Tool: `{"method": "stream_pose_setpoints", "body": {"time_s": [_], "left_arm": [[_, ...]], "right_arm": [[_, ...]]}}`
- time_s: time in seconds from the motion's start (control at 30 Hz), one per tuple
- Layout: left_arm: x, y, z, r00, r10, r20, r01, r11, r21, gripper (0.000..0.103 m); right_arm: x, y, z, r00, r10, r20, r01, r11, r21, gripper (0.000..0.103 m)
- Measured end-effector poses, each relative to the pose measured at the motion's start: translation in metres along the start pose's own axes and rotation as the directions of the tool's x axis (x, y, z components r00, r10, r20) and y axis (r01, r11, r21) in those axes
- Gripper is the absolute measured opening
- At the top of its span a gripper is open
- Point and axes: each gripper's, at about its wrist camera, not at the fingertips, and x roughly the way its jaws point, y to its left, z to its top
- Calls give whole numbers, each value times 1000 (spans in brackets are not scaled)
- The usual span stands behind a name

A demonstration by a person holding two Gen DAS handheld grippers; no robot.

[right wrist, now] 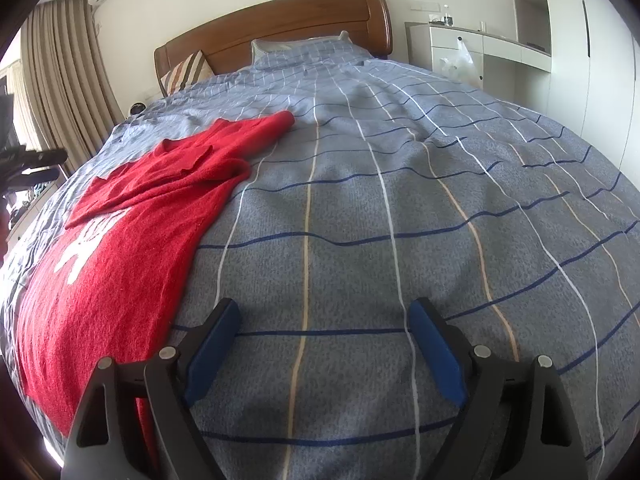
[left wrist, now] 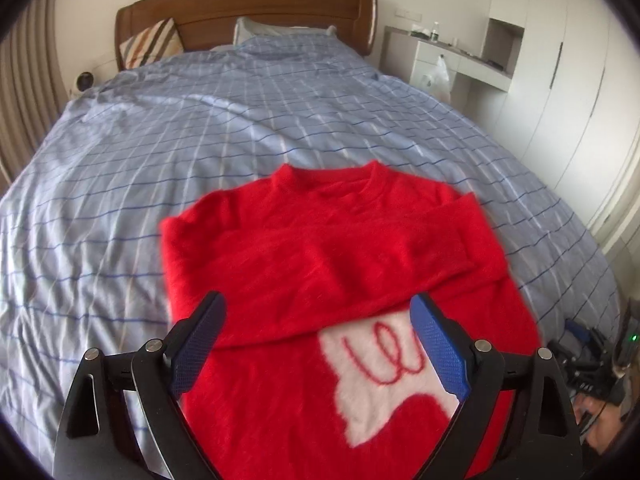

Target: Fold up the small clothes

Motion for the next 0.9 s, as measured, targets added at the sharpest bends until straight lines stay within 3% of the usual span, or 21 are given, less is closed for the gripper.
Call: {"method": "stream_pose_setpoints", "body": {"time_s": [0.2, 0.4, 0.67, 0.9], "left_arm": [[-22, 44, -89, 987, 154, -40, -158, 982, -106, 95], [-34, 64, -140, 977, 214, 10, -207, 954, -217, 95], [-41, 75, -155, 969, 231, 83, -206, 949, -239, 96], [-34, 75, -157, 962, 268, 48, -251, 942, -225, 98]], "right_arm": [[0, 0, -1, 1000, -5, 2, 5, 1000, -6, 88], [2, 4, -4, 1000, -26, 11, 27, 999, -36, 89], [4, 9, -7, 998, -63, 24, 65, 996, -66, 92], [5, 11, -10, 996, -82, 36, 85, 993, -77, 93]]}}
